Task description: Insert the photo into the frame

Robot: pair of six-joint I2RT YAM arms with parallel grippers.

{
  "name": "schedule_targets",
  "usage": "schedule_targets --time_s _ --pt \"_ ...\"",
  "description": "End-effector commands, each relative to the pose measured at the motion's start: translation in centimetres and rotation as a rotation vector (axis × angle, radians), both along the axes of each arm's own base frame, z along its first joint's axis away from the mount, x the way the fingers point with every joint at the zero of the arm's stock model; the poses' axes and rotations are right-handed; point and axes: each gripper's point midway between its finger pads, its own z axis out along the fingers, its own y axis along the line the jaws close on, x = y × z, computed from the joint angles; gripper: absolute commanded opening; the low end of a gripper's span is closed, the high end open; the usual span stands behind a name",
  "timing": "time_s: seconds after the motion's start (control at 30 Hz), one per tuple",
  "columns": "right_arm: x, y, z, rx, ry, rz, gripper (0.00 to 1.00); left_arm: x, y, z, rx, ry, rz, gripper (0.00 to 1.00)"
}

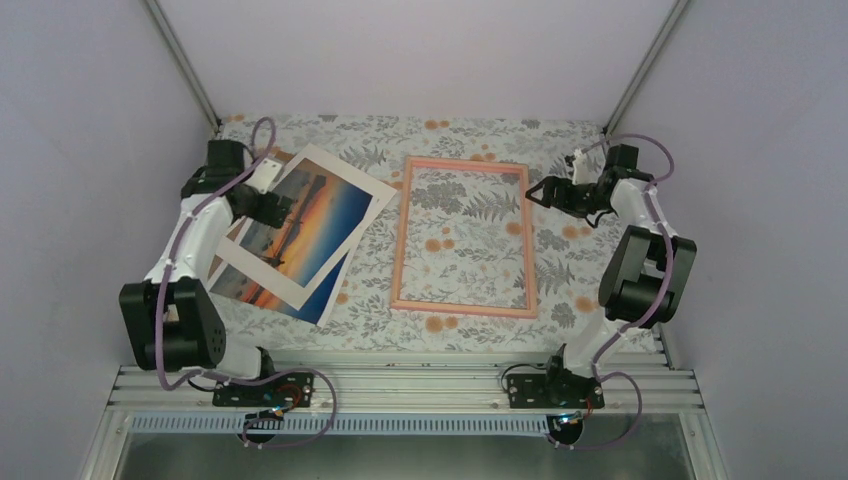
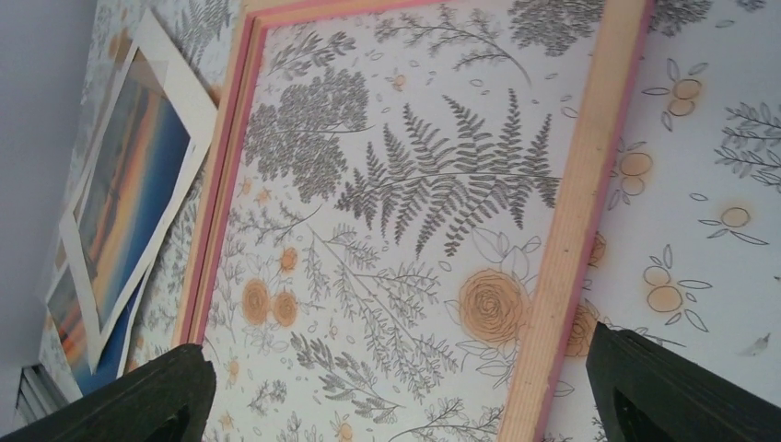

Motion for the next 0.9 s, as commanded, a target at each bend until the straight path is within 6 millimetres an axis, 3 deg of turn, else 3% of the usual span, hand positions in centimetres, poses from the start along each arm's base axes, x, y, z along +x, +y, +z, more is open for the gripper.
schedule_targets --time_s 0.0,0.2,0.37,0.63,0.77,0.87 --pt "-0.9 1.7 1.5 -0.038 -0.054 0.102 1.00 -3.5 3.2 -1.5 0.023 0.056 0.047 1.00" --pt "-1.3 3.5 2.1 -0.040 -0.060 0.156 1.00 -7.4 8.4 -2.7 0.085 0.076 0.111 1.00" --pt "-1.3 4.8 2.5 -0.040 -0.061 0.184 1.00 -10.8 11.0 -3.2 -0.029 0.105 0.207 1.00" --pt "-1.1 6.5 2.3 -0.037 -0.046 0.209 1.00 -15.0 16.0 -5.2 0.060 0.104 0.319 1.00" --pt "-1.0 7.0 2.7 -0.041 -0.060 0.224 1.00 -16.4 16.9 -5.7 -0.046 0.107 0.361 1.00" --pt "-1.0 7.4 2.7 -0.034 -0.058 0.229 1.00 -17.1 17.5 -6.6 -0.023 0.100 0.384 1.00"
